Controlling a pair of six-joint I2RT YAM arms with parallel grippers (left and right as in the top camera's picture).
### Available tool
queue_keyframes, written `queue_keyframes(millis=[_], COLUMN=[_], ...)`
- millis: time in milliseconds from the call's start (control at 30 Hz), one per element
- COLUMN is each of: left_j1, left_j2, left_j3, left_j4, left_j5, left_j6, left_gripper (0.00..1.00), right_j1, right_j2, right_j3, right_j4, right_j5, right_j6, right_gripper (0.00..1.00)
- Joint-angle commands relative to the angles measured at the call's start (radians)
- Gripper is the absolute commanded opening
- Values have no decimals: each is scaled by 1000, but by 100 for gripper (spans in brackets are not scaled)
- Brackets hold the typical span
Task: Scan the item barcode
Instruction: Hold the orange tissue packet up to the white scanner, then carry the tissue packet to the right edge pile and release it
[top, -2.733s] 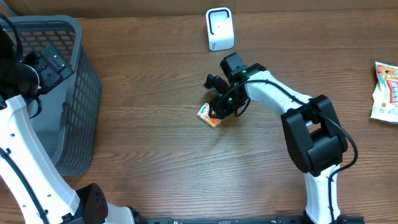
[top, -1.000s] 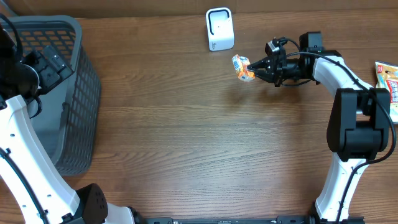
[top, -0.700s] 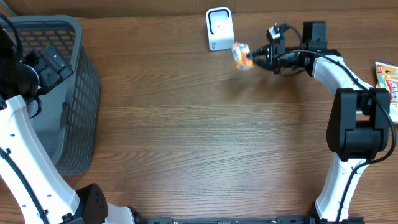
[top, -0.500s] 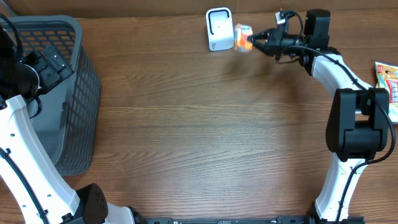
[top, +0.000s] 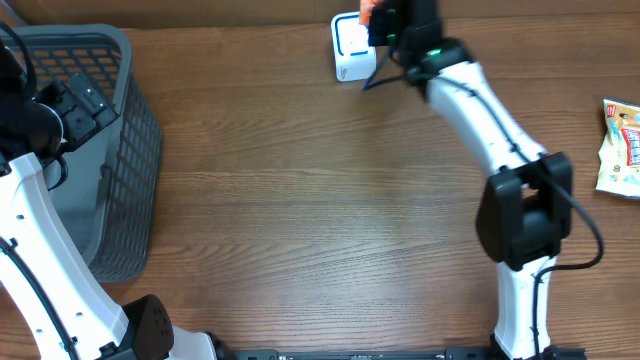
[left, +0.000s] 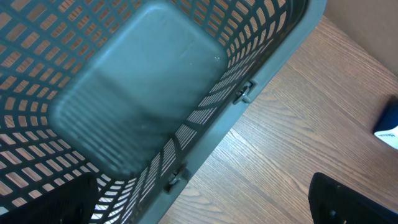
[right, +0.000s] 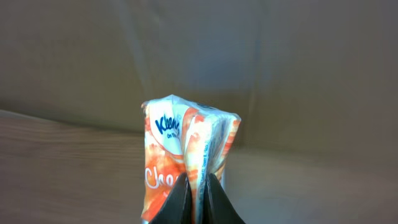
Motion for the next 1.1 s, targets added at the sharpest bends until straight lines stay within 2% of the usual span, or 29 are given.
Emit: queue_keyframes(millis=[0, 67, 333, 633, 700, 767, 867, 1033, 1067], left_j1=[-2, -2, -2, -2, -2, -2, -2, -2, -2], left_j2=[0, 0, 0, 0, 0, 0, 0, 0, 0], left_j3=[-2, -2, -2, -2, -2, -2, -2, -2, -2], left_j4=[2, 2, 2, 2, 2, 2, 2, 2, 2], left_j5=[-10, -10, -10, -10, -10, -10, -10, -10, -10], left_j6=[12, 12, 12, 12, 12, 12, 12, 12, 12], left_gripper=[100, 100, 100, 100, 100, 100, 100, 100, 100], right_j1=[86, 98, 98, 86, 84, 72, 31, -111, -233], right_j2=[49, 79, 150, 153, 143, 127, 79, -49, -122], right_j3=[25, 25, 23, 23, 31, 43, 68, 84, 84], right_j4=[66, 88, 116, 116, 132, 120, 8, -267, -447], right_j5=[359, 358, 332, 366, 544, 638, 641, 571, 521], right_j6=[-518, -590, -684, -566, -431, -333, -198, 104, 267], right_gripper=[4, 4, 4, 4, 4, 4, 4, 4, 4])
